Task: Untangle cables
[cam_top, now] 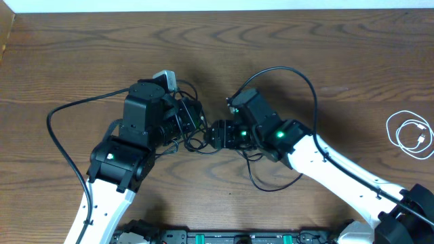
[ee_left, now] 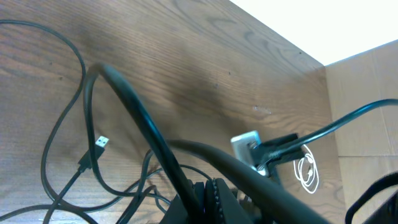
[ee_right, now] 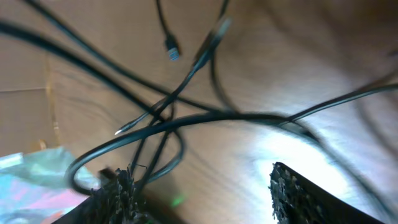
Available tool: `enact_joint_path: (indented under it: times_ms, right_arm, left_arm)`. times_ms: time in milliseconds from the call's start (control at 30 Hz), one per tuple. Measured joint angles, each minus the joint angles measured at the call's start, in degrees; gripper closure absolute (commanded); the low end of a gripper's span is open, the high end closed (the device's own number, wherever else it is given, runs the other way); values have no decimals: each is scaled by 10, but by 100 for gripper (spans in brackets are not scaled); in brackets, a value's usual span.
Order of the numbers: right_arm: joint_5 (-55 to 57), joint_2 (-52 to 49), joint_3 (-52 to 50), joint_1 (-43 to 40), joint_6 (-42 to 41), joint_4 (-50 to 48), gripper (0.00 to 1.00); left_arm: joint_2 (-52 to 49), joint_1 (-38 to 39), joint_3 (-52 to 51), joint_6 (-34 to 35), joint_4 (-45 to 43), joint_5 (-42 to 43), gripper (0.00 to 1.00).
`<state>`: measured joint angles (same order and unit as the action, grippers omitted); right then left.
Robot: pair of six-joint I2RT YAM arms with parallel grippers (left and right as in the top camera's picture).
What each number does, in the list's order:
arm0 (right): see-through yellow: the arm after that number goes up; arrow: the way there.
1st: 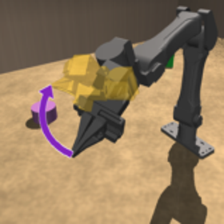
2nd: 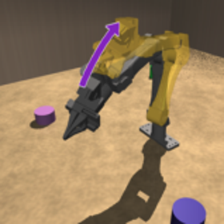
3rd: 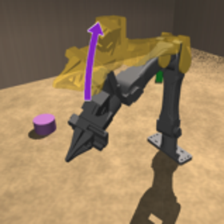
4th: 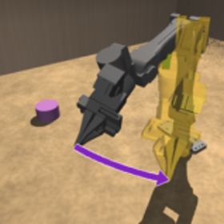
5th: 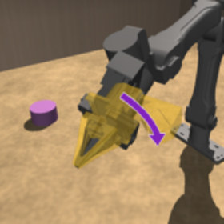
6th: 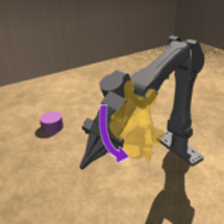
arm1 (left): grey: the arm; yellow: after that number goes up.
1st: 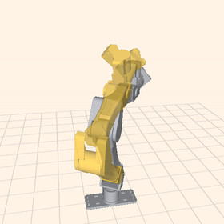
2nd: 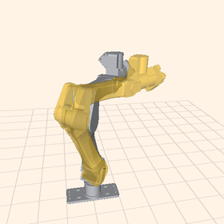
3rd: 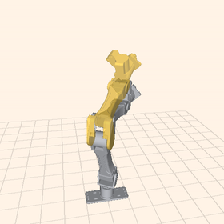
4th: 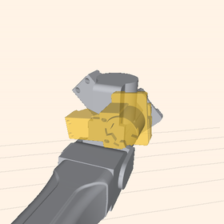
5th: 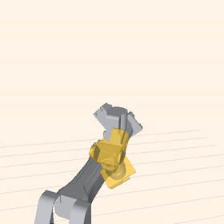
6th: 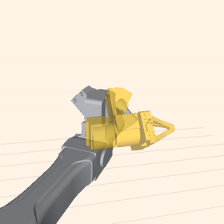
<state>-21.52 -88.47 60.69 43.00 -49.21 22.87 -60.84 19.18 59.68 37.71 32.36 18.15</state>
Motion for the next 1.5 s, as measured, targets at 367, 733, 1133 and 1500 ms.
enact_joint_path:
  times_ms: [367, 733, 1133, 1500]
  right_arm:
    - [54, -49, 0, 70, -83, -25, 48]
    - [225, -81, 0, 33, -90, 86, 48]
    - [333, -33, 1, -92, -6, 121, 38]
    - [318, -33, 1, -230, 78, 179, 40]
  left_arm:
    - [10, 0, -1, 0, -65, 49, 92]
    - [126, -73, -2, -42, -55, 87, 92]
    - [207, -164, -2, -93, -53, 89, 92]
    - [222, -204, -2, -110, -5, 21, 92]
